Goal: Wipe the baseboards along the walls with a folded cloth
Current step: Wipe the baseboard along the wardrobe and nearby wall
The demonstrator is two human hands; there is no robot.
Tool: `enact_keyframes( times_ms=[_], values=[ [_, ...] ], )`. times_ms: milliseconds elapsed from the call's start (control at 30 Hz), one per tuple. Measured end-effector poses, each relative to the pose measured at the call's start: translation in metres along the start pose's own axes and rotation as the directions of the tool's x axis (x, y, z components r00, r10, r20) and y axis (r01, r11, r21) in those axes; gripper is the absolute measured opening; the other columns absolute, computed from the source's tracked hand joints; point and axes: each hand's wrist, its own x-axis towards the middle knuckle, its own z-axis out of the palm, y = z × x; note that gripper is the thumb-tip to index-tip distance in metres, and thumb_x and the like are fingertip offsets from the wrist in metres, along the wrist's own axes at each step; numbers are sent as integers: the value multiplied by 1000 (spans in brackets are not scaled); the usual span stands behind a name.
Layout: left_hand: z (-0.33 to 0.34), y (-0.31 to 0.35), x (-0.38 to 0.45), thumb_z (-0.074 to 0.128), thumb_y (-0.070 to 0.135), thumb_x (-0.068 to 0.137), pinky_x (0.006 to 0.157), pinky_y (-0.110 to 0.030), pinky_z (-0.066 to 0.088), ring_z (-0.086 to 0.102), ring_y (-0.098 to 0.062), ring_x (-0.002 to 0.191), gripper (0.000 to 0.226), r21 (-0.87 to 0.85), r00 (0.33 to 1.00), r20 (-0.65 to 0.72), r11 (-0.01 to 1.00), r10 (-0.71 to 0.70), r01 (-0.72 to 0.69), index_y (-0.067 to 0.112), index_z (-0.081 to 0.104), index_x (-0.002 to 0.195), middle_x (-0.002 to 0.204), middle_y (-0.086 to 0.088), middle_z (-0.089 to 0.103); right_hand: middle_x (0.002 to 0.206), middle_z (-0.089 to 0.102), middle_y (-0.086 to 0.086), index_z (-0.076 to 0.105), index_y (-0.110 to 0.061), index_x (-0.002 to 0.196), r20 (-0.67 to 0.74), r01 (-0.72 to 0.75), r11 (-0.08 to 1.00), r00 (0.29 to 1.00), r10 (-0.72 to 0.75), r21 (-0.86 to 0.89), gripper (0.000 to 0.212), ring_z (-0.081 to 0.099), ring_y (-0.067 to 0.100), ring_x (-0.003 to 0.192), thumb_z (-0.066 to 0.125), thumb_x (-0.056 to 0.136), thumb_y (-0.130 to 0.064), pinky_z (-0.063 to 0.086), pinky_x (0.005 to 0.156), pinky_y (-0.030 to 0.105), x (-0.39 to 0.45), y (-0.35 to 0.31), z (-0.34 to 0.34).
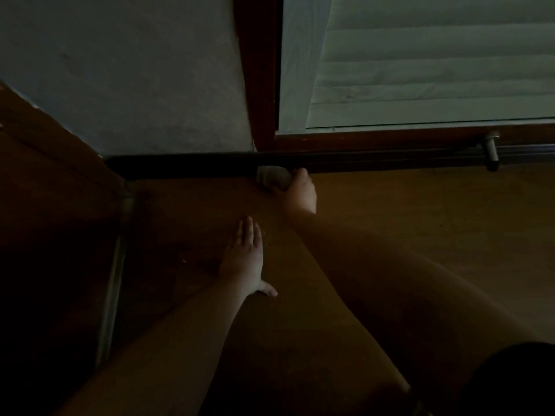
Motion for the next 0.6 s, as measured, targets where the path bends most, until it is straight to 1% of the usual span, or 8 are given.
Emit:
enact_keyframes(
  times_ms=[67,167,267,333,400,467,533,600],
  values=[
    [0,0,1,80,73,52,122,-50,2,-21,-35,147,158,0,1000,0,1000,2,-2,5,-25,149,156,-16,-34,136,54,11,44,-8,136,-35,-60,998,998,60,7,57,52,25,126,72,87,-20,46,105,38,5,19,-21],
    [1,1,1,81,72,50,121,-51,5,-22,-35,147,159,-4,1000,10,1000,-1,1,6,-25,149,155,-16,-35,133,55,9,46,-11,134,-64,-67,998,996,66,-21,57,54,24,124,74,85,-24,48,103,42,15,50,-65],
    [2,0,2,80,72,50,120,-49,5,-23,-34,146,158,-9,1000,5,1000,-2,2,7,-24,150,155,-15,-35,132,56,8,47,-12,134,-135,-92,995,987,84,-50,56,55,24,123,74,86,-24,49,102,44,24,82,-110],
    [3,0,3,79,73,50,120,-50,8,-23,-34,147,158,-1,1000,1,1000,-2,2,7,-24,150,155,-14,-36,132,57,9,48,-11,134,-180,-119,990,978,105,-71,55,56,24,122,73,86,-24,49,102,44,29,98,-134],
    [4,1,2,79,73,50,121,-50,11,-22,-34,147,158,1,1000,0,1000,-8,8,8,-24,150,155,-13,-35,129,58,9,49,-11,132,-188,-111,989,978,92,-98,53,57,24,120,73,86,-24,50,101,43,32,107,-151],
    [3,1,3,79,73,50,120,-50,9,-22,-34,147,157,0,1000,-7,1000,-10,10,8,-23,150,155,-13,-35,128,60,9,50,-10,130,-193,-109,989,977,87,-104,52,58,23,118,74,86,-24,51,99,41,35,111,-160],
    [4,1,3,80,72,50,120,-50,7,-23,-33,147,157,-5,1000,0,1000,-9,9,9,-23,150,155,-13,-35,129,59,10,50,-10,130,-241,-160,985,960,142,-60,51,58,24,118,73,86,-23,51,99,40,37,119,-170],
    [4,1,4,79,73,49,120,-50,6,-22,-34,147,158,0,1000,-10,1000,-12,12,9,-23,150,156,-14,-34,131,58,11,48,-9,132,-313,-248,968,922,227,-28,52,57,26,120,72,87,-22,50,100,41,38,129,-185]
  ],
)
